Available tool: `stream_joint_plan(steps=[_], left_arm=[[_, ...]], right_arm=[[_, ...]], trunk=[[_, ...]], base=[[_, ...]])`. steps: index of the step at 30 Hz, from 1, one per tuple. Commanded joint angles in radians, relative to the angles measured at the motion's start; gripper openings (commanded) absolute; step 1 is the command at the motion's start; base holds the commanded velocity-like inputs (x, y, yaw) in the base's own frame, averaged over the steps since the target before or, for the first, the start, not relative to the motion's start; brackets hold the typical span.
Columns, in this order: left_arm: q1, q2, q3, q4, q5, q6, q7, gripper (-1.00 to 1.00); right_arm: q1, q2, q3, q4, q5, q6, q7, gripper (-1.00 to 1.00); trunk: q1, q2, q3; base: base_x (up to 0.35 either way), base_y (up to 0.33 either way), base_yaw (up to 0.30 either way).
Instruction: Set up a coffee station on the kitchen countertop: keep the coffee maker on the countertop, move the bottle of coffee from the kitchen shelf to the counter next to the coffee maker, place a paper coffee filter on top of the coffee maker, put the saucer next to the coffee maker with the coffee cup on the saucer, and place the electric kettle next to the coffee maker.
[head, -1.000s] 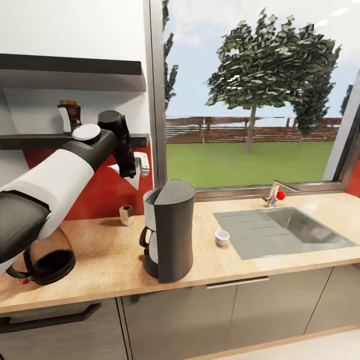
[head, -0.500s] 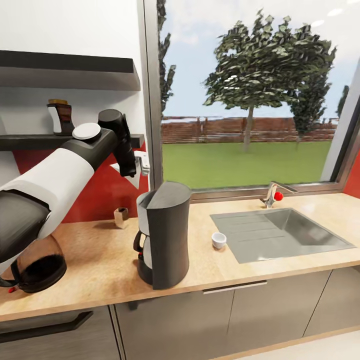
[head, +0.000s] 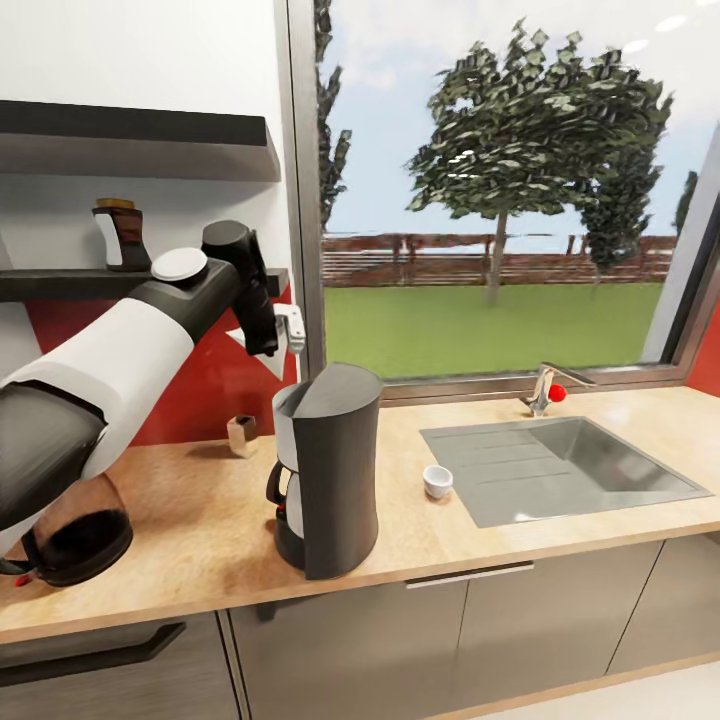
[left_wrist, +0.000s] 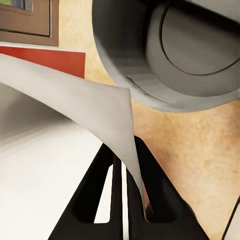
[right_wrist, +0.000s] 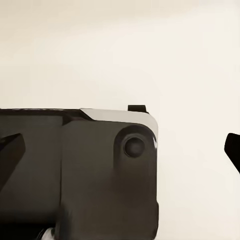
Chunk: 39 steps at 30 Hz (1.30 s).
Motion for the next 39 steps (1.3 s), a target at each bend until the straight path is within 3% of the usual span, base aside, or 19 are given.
stream_joint_plan(steps=[1,13,39], left_arm=[[0.001,0.002,-0.003,-0.001,-0.003,0.005,-0.006,-1.0],[0.006,0.011,-0.001,0.0,-0.003,0.004,-0.006,-1.0],[0.007,0.006,-0.003,0.0,-0.003,0.005,-0.006,-1.0]], right_arm=[[-0.001,0.0,-0.001,0.001,0.001,-0.003,0.0,1.0],[-0.001,0.0,-0.001,0.001,0.0,-0.003,0.0,1.0],[-0.001,0.001,-0.001,0.001,0.0,-0.003,0.0,1.0]], trunk=[[0.0,-0.001,0.0],[0.0,-0.001,0.001],[0.0,-0.001,0.001]], base=[[0.0,0.0,0.0],[-0.003,0.0,-0.096],[-0.017,-0.025,-0.003]])
